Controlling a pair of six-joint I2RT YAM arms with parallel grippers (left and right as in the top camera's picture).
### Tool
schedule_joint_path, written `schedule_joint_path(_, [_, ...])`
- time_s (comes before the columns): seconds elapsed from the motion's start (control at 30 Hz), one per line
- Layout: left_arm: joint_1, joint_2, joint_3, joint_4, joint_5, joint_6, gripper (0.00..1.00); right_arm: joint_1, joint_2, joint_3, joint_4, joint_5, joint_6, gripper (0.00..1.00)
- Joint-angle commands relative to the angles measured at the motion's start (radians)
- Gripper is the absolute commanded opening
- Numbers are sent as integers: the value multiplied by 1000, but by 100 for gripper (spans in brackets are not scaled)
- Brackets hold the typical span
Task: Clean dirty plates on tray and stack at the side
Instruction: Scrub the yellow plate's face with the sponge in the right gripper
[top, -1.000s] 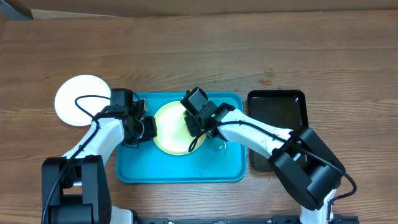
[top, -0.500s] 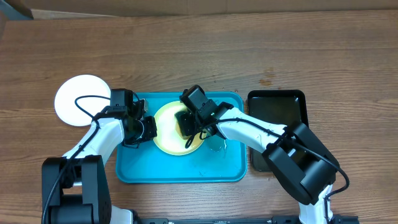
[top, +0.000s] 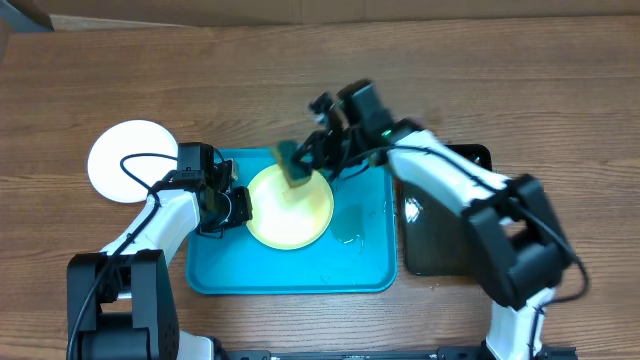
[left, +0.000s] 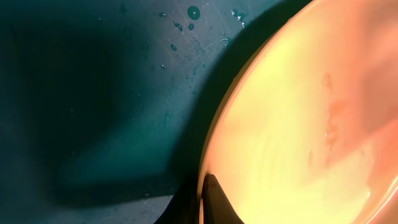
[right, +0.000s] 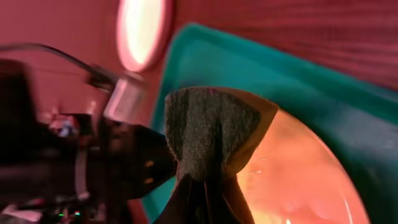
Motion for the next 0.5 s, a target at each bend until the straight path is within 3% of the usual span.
schedule_joint_path(0.0, [-4,32,-26,-12,-26,37,4,-24,-137,28,-66,-119,-64,4])
schedule_joint_path(0.23, [-4,32,-26,-12,-26,37,4,-22,-175,16,-307,43,-122,4])
schedule_joint_path(0.47, [-4,32,-26,-12,-26,37,4,87,-175,-61,-265,97,-82,4])
